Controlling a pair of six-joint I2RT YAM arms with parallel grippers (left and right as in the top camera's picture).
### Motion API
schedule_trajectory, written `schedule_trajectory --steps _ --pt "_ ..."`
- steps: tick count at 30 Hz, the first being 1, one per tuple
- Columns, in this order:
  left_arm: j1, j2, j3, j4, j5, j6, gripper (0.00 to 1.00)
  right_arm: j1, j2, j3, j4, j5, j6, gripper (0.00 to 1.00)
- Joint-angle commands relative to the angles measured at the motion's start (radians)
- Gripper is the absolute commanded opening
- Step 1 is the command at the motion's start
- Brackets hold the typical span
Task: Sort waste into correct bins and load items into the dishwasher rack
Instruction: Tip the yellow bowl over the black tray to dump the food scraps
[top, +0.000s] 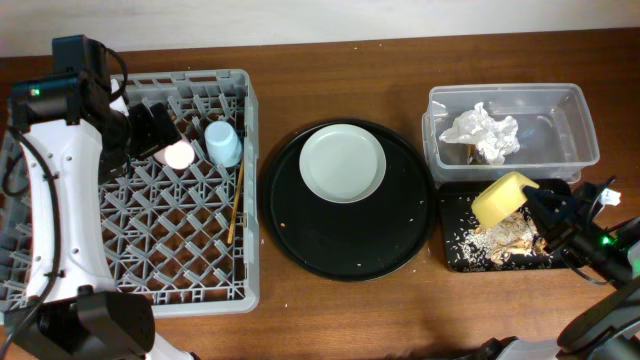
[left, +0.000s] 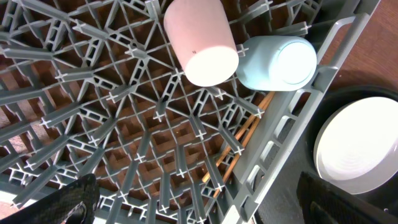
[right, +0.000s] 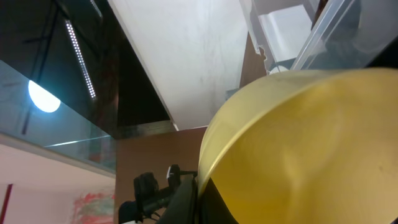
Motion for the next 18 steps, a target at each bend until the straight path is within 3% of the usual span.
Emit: schedule_trajectory --steps 1,5,11,18 --pt "0.003 -0.024 0.004 -0.002 0.011 -0.013 0.99 -0.002 0.003 -0.001 0.015 -0.031 -0.006 0.04" --pt "0.003 -0.024 0.004 -0.001 0.011 -0.013 0.99 -0.003 0.003 -0.001 0.111 -0.031 -0.012 0.04" --pt "0.003 -0.024 0.004 -0.001 0.011 -0.013 0.99 -0.002 -0.001 0.012 -0.005 -0.003 -0.010 0.04" --pt "0.003 -0.024 0.004 -0.001 0.011 -0.013 0.99 0.071 -0.084 0.284 -0.187 0.425 -0.021 0.04"
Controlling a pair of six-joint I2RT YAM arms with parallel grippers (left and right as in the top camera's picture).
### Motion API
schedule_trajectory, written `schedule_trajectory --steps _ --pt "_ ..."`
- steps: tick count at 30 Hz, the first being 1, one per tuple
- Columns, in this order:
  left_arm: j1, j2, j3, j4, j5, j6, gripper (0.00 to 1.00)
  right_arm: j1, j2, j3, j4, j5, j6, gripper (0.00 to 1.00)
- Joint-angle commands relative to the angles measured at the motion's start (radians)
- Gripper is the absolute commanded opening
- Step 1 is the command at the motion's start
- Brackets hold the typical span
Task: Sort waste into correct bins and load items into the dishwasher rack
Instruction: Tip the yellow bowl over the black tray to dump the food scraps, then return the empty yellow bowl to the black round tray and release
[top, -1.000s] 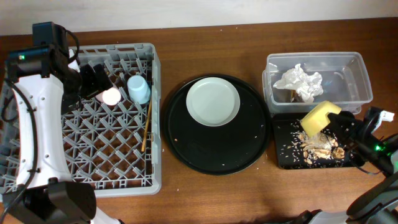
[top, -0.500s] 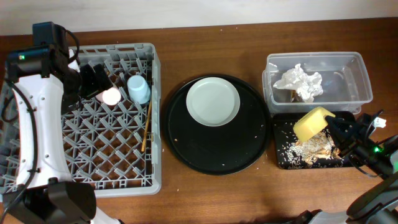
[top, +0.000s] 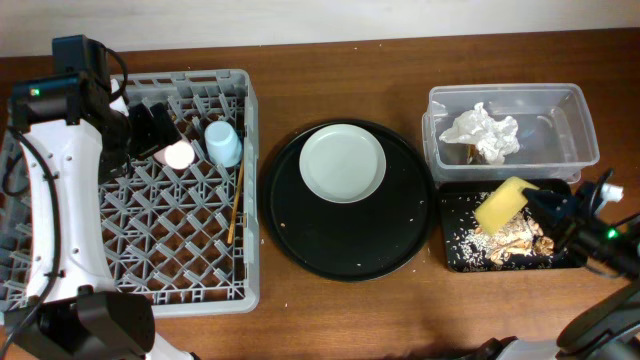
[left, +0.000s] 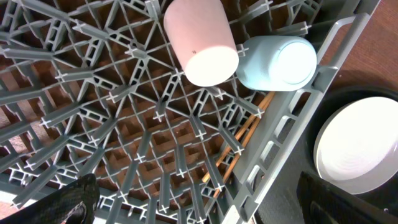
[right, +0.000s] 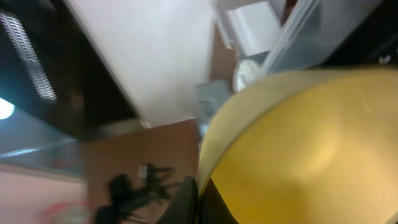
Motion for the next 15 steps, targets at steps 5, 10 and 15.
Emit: schedule_trajectory --steps 5,10,15 --pt "0.003 -0.024 0.004 0.000 0.011 -0.013 0.99 0.302 -0.160 0.322 -0.093 0.579 0.092 0.04" --pt "0.003 -0.024 0.004 0.000 0.011 -0.013 0.99 0.701 -0.195 0.332 -0.033 0.769 0.194 0.04" --pt "0.003 -0.024 0.004 0.000 0.011 -0.013 1.00 1.188 -0.127 0.332 0.079 1.029 0.335 0.04"
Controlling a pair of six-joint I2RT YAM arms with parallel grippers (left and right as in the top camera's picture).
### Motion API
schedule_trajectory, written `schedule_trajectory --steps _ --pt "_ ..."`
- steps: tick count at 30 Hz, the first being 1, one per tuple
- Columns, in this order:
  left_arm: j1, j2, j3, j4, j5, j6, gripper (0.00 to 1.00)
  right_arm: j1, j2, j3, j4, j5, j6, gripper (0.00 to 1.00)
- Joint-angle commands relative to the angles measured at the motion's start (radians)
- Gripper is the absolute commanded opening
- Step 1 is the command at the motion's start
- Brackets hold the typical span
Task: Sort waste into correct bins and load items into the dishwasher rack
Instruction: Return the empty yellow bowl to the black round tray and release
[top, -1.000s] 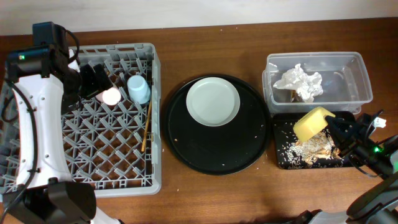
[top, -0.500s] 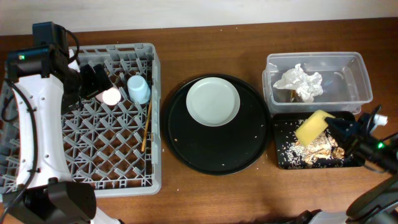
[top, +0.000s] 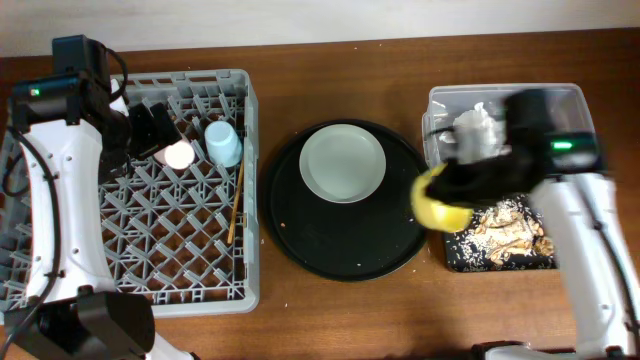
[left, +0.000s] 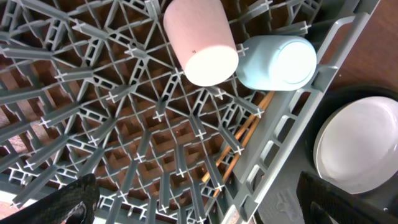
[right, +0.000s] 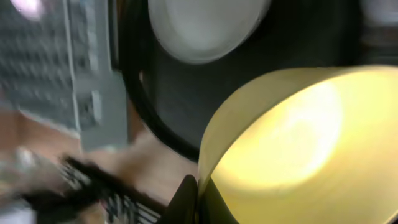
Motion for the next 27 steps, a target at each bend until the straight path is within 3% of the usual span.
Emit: schedule_trajectory --steps 1,5,11,14,15,16,18,23,27 --pt "0.003 -0.024 0.004 0.001 0.011 -0.013 0.99 0.291 0.060 0.010 0.084 0.219 0.105 0.04" --pt "0.003 -0.024 0.004 0.001 0.011 -0.013 0.99 0.571 0.186 0.010 0.220 0.289 0.105 0.04" --pt "0.003 -0.024 0.004 0.001 0.011 -0.013 0.99 0.721 0.337 0.010 0.332 0.375 0.104 0.05" --pt "0.003 -0.024 0.004 0.001 0.011 -0.013 0.99 0.727 0.346 0.010 0.361 0.375 0.104 0.27" --pt "0.003 -0.024 0.004 0.001 0.011 -0.013 0.99 0.726 0.345 0.011 0.364 0.375 0.104 0.34" --pt "0.003 -0.024 0.004 0.001 0.011 -0.013 0.99 0.719 0.338 0.023 0.363 0.375 0.103 0.47" --pt "0.003 -0.024 0.004 0.001 0.011 -0.013 0.99 0.689 0.317 0.065 0.323 0.376 0.100 0.57" --pt "0.003 -0.024 0.004 0.001 0.011 -0.013 0.99 0.532 0.255 0.238 0.097 0.472 0.101 0.64" --pt "0.003 -0.024 0.004 0.001 0.011 -0.013 0.99 0.274 0.204 0.368 -0.089 0.504 0.101 0.66"
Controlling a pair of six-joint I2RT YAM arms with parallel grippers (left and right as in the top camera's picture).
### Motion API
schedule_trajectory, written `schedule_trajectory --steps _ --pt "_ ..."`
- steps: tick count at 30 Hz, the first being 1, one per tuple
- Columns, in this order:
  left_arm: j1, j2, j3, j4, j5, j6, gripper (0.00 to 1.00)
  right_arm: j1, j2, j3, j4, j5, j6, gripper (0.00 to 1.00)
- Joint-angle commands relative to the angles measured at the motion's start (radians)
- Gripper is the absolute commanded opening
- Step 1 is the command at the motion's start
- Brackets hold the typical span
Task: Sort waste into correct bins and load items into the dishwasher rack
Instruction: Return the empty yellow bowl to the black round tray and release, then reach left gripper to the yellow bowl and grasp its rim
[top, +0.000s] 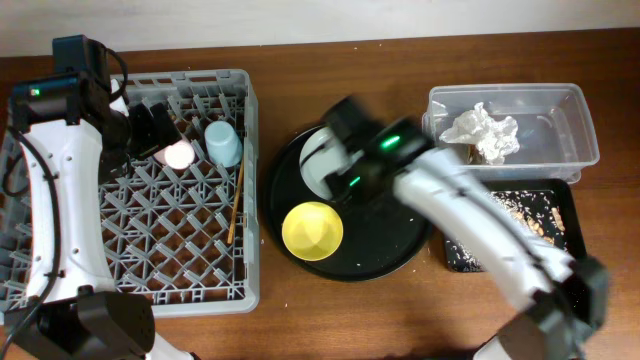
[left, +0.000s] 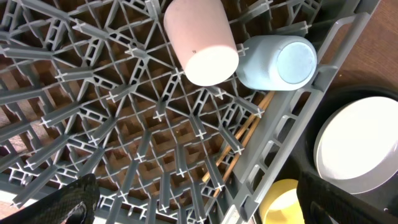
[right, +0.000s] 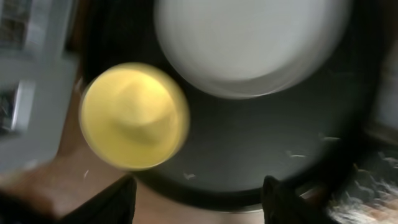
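A yellow bowl (top: 312, 230) (right: 134, 115) rests on the front left of the round black tray (top: 400, 255), with nothing gripping it. Behind it on the same tray lies a white plate (right: 249, 43), partly covered by my blurred right arm in the overhead view. My right gripper (right: 196, 186) hangs open above the tray, its fingers empty. My left gripper (left: 199, 202) is open and empty over the back of the grey dish rack (top: 200, 280). The rack holds a pink cup (left: 202, 43), a light blue cup (left: 277, 62) and wooden chopsticks (left: 239, 140).
A clear bin (top: 505, 92) at the back right holds crumpled paper (top: 480, 130). In front of it a black rectangular tray (top: 560, 200) carries food scraps. Bare wooden table runs along the front edge.
My right gripper held the yellow bowl at the round tray's right edge. Now the bowl lies on the tray's front left and the gripper is open above it. The left arm has not moved.
My right gripper held the yellow bowl tilted over the black scrap tray at the two oldest moments. Then it had the bowl at the round tray's right edge. Now the bowl sits released on the round tray. My left gripper stayed open over the rack.
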Motion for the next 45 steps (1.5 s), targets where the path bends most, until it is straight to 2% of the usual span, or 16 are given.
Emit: schedule_trajectory --steps 1,3,4,8,10,12,14,20,26,28,30,31,34,37,41,45 --pt "0.003 -0.024 0.004 0.001 0.010 -0.013 0.99 -0.232 -0.072 0.100 -0.120 0.061 0.002 0.67" --pt "0.003 -0.024 0.004 0.000 0.010 -0.013 1.00 -0.382 -0.085 0.108 -0.169 0.063 0.001 0.69" --pt "0.003 -0.024 0.004 0.001 0.011 -0.013 0.99 -0.443 -0.085 0.108 -0.187 0.062 0.001 0.99" --pt "0.003 -0.024 0.004 0.021 0.017 -0.014 0.99 -0.698 -0.078 0.107 -0.215 0.061 0.002 0.99" --pt "0.003 -0.024 0.004 0.037 0.130 0.004 1.00 -0.791 -0.077 0.107 -0.211 0.061 0.002 0.99" --pt "-0.008 -0.024 -0.002 0.023 0.348 0.071 1.00 -0.877 -0.077 0.107 -0.211 0.061 0.002 0.99" --pt "-0.043 -0.024 -0.012 0.020 0.447 0.070 1.00 -0.931 -0.077 0.107 -0.211 0.061 0.002 0.99" --pt "-0.349 -0.023 -0.016 0.039 0.315 0.066 1.00 -1.051 -0.077 0.107 -0.212 0.061 0.002 0.99" --pt "-0.654 -0.023 -0.016 0.146 0.292 0.066 0.99 -1.063 -0.077 0.107 -0.212 0.061 0.002 0.99" --pt "-0.716 -0.019 -0.016 0.143 0.224 0.066 0.91 -1.063 -0.077 0.107 -0.212 0.061 0.002 0.99" --pt "-0.800 -0.011 -0.016 0.101 0.097 0.066 0.56 -1.063 -0.077 0.107 -0.212 0.061 0.002 0.99" --pt "-0.830 -0.008 -0.019 0.082 0.057 0.064 0.52 -1.063 -0.077 0.107 -0.212 0.061 0.002 0.99" --pt "-0.919 -0.003 -0.072 0.059 -0.066 -0.007 0.50 -1.063 -0.077 0.107 -0.212 0.061 0.002 0.99" --pt "-1.005 -0.003 -0.220 0.108 -0.179 -0.098 0.50 -1.063 -0.077 0.107 -0.212 0.061 0.002 0.99" --pt "-1.032 -0.003 -0.422 0.245 -0.177 -0.145 0.49 -1.063 -0.077 0.107 -0.212 0.061 0.002 0.99" --pt "-1.031 -0.003 -0.600 0.420 -0.174 -0.144 0.38 -1.063 -0.077 0.107 -0.212 0.061 0.001 0.99"
